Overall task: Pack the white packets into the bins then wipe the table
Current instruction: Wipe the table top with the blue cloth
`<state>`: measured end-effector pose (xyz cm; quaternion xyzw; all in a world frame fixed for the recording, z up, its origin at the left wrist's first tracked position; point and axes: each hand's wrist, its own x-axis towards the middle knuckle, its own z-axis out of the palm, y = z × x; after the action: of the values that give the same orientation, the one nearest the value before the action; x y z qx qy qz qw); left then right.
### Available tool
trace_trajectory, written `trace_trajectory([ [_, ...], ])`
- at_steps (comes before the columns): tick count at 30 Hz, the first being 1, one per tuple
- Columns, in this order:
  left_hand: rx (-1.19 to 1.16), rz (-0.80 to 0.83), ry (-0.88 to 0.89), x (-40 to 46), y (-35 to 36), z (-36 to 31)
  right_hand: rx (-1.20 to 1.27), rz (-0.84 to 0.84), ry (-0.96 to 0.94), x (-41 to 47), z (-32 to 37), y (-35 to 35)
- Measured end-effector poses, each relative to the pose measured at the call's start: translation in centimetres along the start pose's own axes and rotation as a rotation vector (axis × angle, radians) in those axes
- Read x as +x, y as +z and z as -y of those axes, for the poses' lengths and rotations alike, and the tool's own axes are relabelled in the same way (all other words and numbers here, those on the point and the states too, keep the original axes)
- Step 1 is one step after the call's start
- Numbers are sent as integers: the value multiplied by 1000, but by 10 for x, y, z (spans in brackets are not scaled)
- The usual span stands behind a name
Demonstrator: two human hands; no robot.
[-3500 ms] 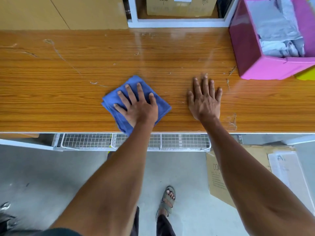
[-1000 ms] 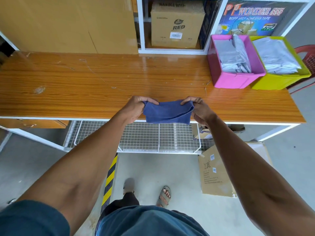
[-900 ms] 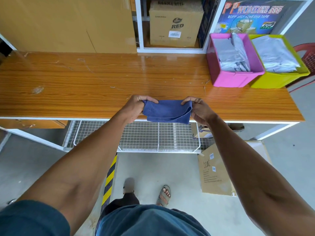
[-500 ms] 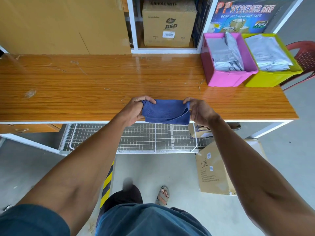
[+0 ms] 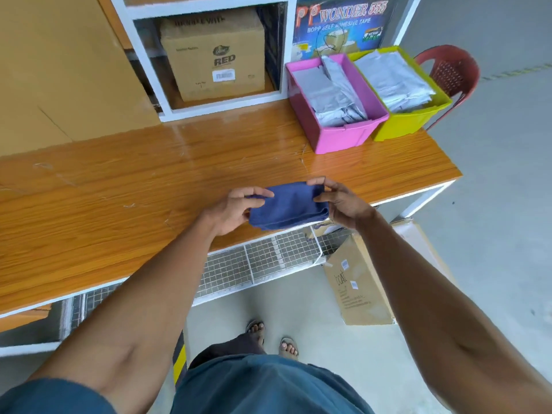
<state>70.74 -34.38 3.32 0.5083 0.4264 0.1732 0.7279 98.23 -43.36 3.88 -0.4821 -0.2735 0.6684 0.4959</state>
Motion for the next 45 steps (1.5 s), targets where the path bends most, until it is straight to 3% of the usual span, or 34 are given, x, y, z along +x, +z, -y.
trace_trajectory([
  [8, 213, 232, -39, 71, 48, -22, 15, -231, -76, -36, 0, -57],
  [16, 443, 421, 50, 127, 159, -14, 119, -482, -81, -117, -29, -135],
  [24, 562, 710, -35, 169, 266, 8, 262, -613, -107, -191, -62, -208],
  [29, 740, 688, -59, 202, 340, 30, 238, -791, -54, -211, -86, -273],
  [38, 1083, 560, 23, 272, 442, 71, 101, -956, 89, -199, -125, -372],
  [45, 1152, 594, 56, 332, 479, 123, -65, -1216, 277, -168, -162, -415],
])
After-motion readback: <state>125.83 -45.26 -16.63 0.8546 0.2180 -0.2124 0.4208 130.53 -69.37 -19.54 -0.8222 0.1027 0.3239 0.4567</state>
